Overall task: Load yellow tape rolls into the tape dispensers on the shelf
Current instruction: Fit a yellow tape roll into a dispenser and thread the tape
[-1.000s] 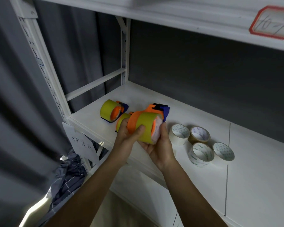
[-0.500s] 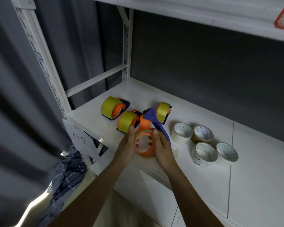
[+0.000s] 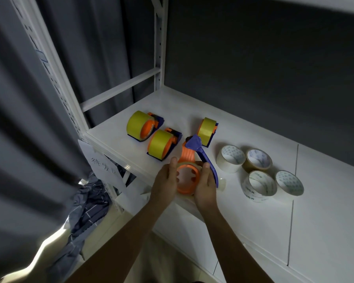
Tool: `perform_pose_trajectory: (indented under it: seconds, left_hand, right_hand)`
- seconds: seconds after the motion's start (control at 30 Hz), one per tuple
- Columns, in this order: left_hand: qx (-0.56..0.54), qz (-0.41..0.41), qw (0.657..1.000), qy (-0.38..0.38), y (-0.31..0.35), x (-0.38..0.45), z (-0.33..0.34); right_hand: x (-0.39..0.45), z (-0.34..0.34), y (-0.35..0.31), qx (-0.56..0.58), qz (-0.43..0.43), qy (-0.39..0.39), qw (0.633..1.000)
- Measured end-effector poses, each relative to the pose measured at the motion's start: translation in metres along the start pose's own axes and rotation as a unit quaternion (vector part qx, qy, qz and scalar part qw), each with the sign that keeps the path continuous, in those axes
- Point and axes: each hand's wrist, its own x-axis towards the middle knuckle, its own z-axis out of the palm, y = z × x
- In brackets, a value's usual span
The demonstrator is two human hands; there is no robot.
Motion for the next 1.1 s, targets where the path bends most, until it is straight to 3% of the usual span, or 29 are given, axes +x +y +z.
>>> perform_pose_trajectory:
  seconds: [0.4,0.5,0.6,0.77,0.97,1.1]
  left_hand:
    - [0.018,0.019,0.999,0.046,0.004,-0.008,0.001]
    - [0.011,0.004,1.000,-0.017,0.011,-0.008,-0.006]
    - [-0.103,-0.059,0.984,-0.131,0.024,-0.009,-0.019]
    - [-0.226,-0.066,0.950,-0.206,0.036,-0.012,-0.024]
    - [-0.077,0.088,0.974,-0.195,0.048,-0.008,-0.036]
    - [-0.084,0.106,0.965,-0.226,0.054,-0.005,-0.043]
  right_hand:
    - [-0.010,-0.002,-0.004,0.014,-0.072,0.015,0.997]
    - [-0.006,-0.005,-0.007,0.009,-0.073,0.007,0.997]
    - [0.000,-0.009,-0.015,-0.001,-0.056,-0.008,0.998]
    - [-0.001,-0.008,-0.039,-0.016,-0.008,-0.094,0.995]
    - [-0.008,-0.031,-0.063,0.005,-0.048,-0.305,0.951]
    - [-0.008,-0.036,-0.070,-0.063,-0.135,-0.334,0.931]
